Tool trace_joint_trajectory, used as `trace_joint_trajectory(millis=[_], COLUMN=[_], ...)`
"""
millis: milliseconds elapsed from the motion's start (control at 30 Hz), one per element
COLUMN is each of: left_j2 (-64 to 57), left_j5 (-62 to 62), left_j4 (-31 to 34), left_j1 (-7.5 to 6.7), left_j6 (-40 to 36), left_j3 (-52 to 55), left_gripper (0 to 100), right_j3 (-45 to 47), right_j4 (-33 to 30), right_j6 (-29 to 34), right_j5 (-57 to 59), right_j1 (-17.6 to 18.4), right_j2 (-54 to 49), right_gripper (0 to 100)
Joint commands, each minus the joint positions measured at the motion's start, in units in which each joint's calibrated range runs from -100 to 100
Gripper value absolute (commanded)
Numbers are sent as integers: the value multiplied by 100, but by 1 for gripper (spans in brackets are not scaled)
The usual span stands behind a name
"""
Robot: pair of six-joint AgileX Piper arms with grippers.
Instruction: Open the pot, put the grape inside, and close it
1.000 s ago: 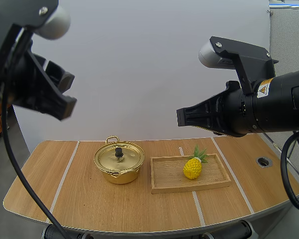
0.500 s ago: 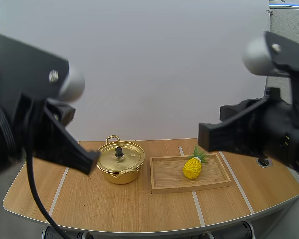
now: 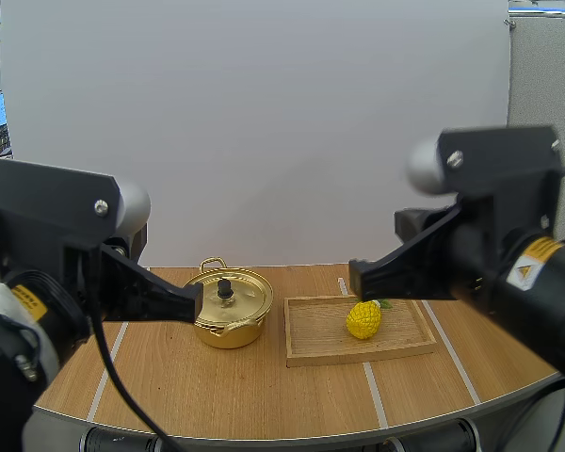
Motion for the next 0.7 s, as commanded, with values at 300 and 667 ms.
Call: trace_joint_trajectory(millis=[300, 667], left_j2=[-159, -159], left_j5=[-2509, -2256], left_j4=[-6, 193], left_j1=[43, 102], left_j6=[-671, -829], left_j3=[736, 702], left_gripper=[0, 0], right_j3=[888, 888], right_j4=[158, 198], right_j6=[-127, -127], right_j5=[-2114, -3010], right_j1=[-18, -18], right_j2=[-21, -21], right_gripper=[0, 0])
